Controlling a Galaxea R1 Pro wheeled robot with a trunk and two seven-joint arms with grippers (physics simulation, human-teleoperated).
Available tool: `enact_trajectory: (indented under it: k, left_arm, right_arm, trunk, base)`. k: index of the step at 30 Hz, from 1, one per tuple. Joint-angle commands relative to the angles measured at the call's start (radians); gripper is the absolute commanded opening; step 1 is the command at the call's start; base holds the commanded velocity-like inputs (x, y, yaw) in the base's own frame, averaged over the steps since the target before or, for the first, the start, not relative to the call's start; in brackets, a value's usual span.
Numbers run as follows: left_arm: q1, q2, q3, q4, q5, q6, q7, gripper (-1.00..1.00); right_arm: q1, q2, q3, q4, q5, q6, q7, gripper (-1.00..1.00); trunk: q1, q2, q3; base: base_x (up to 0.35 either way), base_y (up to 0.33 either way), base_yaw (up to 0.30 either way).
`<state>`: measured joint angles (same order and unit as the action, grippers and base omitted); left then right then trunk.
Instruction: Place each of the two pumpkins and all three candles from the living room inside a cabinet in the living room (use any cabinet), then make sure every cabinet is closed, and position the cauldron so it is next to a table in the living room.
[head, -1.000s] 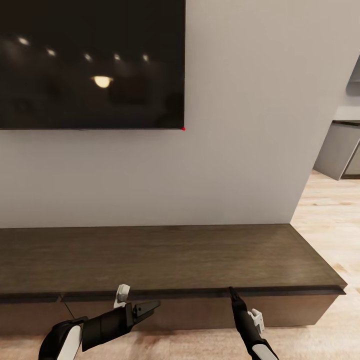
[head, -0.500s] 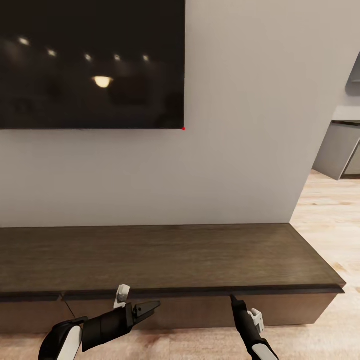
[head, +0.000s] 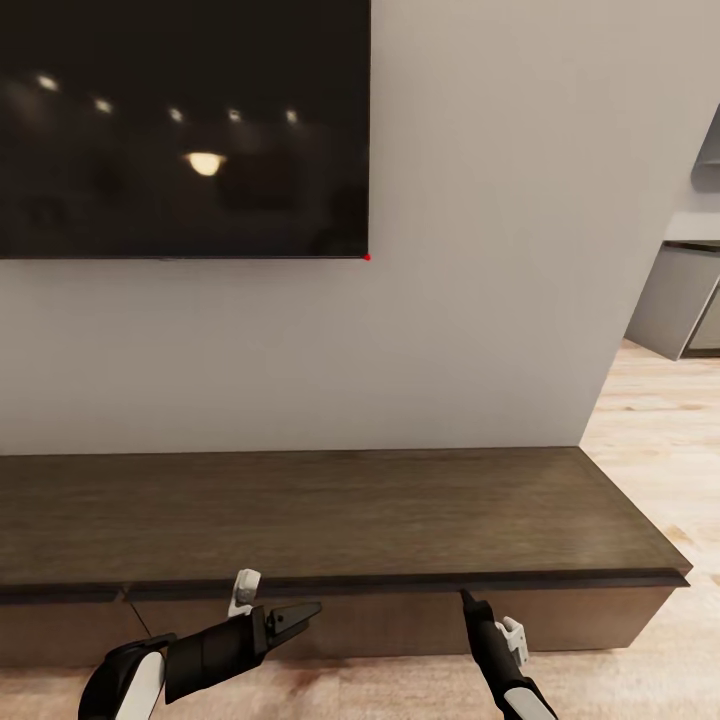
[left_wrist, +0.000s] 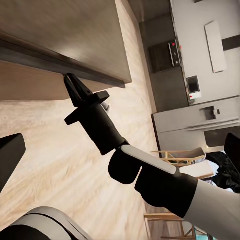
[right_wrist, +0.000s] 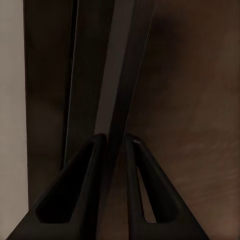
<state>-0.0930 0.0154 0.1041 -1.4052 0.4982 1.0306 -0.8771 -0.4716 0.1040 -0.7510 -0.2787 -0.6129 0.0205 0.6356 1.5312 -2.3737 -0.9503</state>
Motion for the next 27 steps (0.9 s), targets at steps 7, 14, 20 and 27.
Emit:
enact_trajectory:
  k: [7, 14, 20, 27]
  left_arm:
    - [-0.001, -0.001, 0.000, 0.000, -0.003, 0.002, -0.005, 1.00]
    - [-0.001, 0.000, 0.000, 0.000, -0.003, 0.002, -0.005, 1.00]
    - [-0.001, 0.000, 0.000, 0.000, -0.003, 0.002, -0.005, 1.00]
    - [-0.001, 0.000, 0.000, 0.000, -0.003, 0.001, -0.005, 1.00]
  right_arm:
    - [-0.001, 0.000, -0.002, 0.000, -0.012, 0.004, 0.005, -1.00]
    - [-0.001, 0.000, -0.002, 0.000, -0.013, 0.004, 0.004, -1.00]
    - [-0.001, 0.000, -0.002, 0.000, -0.013, 0.004, 0.005, -1.00]
    - [-0.001, 0.000, -0.002, 0.000, -0.016, 0.004, 0.005, -1.00]
  trunk:
    - [0.000, 0.000, -0.001]
    - [0.000, 0.000, -0.001]
    - [0.000, 0.000, -0.001]
    - [0.000, 0.000, -0.001]
  base:
    - [-0.043, 0.000, 0.000]
    - [-0.135, 0.000, 0.000]
    - [-0.180, 0.000, 0.000]
    - [-0.182, 0.000, 0.000]
